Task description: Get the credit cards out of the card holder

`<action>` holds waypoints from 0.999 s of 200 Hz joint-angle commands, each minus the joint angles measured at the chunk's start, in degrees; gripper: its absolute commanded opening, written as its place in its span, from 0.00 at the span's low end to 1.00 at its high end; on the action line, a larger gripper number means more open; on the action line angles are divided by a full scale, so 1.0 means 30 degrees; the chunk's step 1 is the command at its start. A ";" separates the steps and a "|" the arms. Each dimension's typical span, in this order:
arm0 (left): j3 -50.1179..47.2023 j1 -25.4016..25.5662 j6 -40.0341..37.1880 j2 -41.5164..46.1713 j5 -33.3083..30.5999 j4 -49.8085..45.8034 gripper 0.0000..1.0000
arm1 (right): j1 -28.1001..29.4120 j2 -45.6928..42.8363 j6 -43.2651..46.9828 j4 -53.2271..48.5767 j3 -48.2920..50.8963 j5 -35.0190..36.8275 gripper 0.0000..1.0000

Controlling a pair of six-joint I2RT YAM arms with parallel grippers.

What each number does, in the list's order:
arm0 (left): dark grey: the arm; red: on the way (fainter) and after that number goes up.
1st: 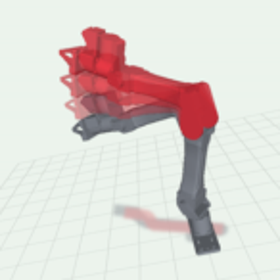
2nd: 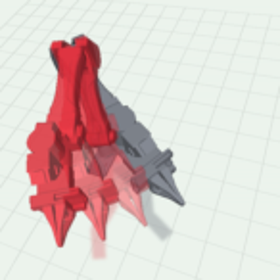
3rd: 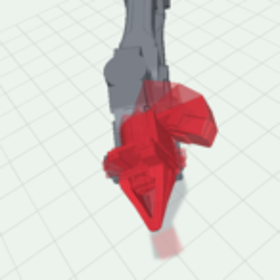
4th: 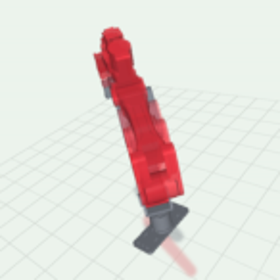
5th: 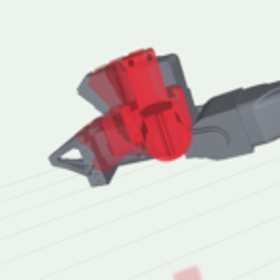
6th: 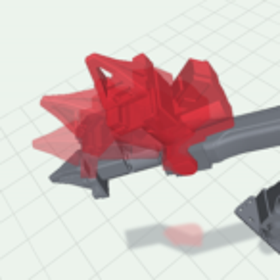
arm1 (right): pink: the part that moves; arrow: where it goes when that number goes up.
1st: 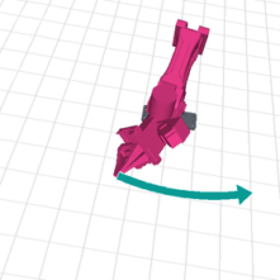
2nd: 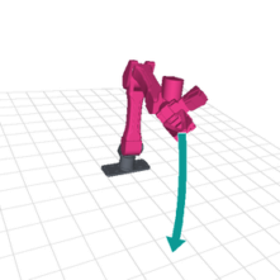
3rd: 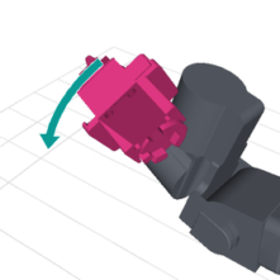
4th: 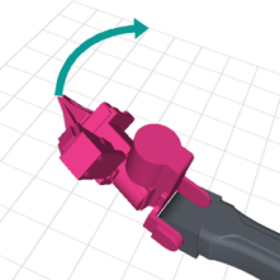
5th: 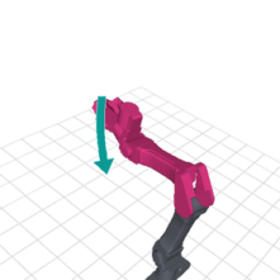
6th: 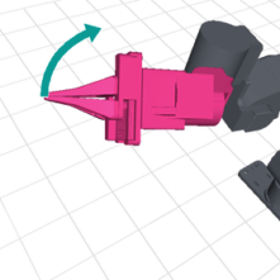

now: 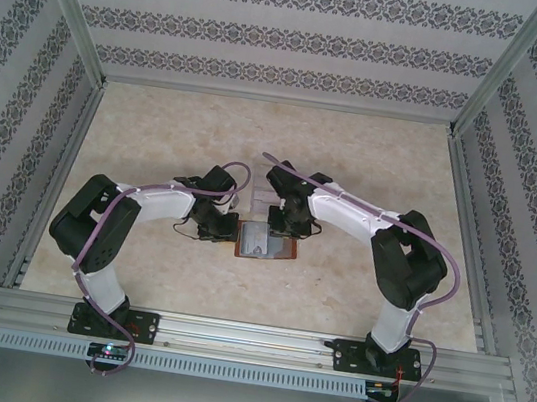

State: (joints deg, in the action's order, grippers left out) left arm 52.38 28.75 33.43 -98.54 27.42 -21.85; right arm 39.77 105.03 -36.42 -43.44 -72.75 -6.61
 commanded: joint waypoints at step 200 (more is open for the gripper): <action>0.1848 -0.0123 -0.0309 0.1193 0.0407 -0.1743 0.10 | -0.0815 -0.2433 0.0377 0.1091 0.1963 -0.0721 0.32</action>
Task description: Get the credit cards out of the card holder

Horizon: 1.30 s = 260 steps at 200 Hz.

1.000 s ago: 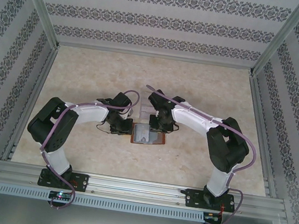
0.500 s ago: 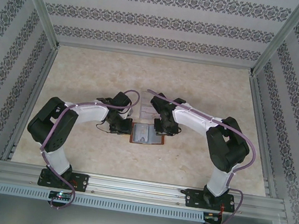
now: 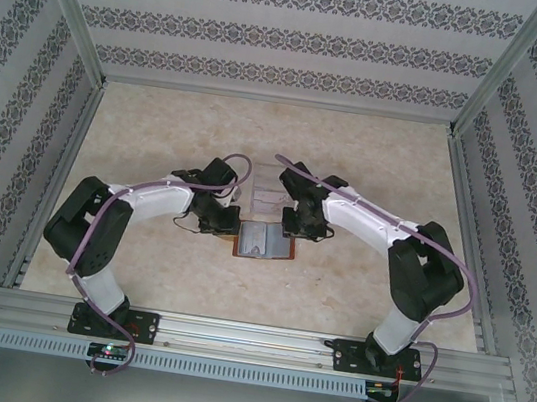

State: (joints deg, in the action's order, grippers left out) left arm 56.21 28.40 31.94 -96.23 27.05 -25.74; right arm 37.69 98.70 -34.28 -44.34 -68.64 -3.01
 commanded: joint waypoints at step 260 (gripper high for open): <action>0.0894 0.0942 0.1272 -0.2446 0.1564 0.1341 0.07 | -0.0567 0.2020 -0.2905 0.8716 0.2550 -0.8578 0.31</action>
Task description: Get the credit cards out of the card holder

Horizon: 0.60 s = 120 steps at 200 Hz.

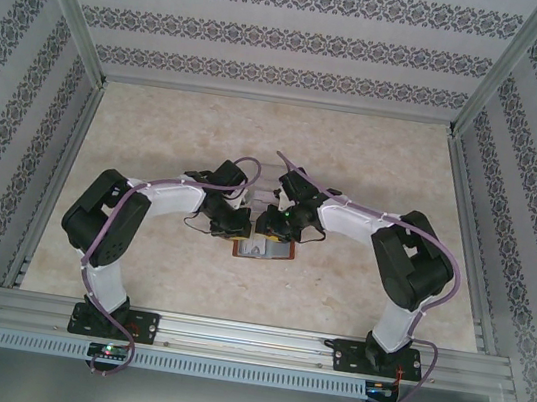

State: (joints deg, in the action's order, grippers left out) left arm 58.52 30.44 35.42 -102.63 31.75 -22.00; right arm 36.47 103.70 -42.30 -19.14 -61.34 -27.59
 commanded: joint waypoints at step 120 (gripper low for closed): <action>0.0145 0.0257 0.0021 -0.0251 0.0022 -0.0017 0.07 | -0.0176 0.0111 0.0806 -0.2063 -0.0383 0.1935 0.30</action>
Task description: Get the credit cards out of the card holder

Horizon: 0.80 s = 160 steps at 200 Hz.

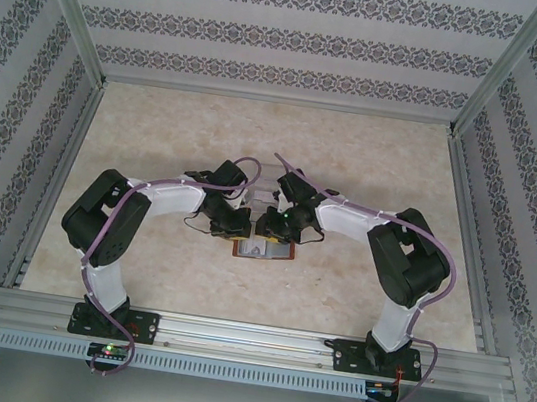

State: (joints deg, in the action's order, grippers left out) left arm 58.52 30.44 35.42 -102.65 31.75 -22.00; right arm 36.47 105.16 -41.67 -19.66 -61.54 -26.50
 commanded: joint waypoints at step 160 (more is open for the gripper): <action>0.1978 0.0767 -0.0370 0.0116 -0.0003 -0.1339 0.08 | -0.0571 -0.1556 0.0672 -0.2152 -0.0120 0.1451 0.30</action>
State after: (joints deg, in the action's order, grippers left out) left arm 62.74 31.42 35.33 -102.63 31.51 -23.55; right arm 35.35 101.58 -40.12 -25.91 -62.78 -21.93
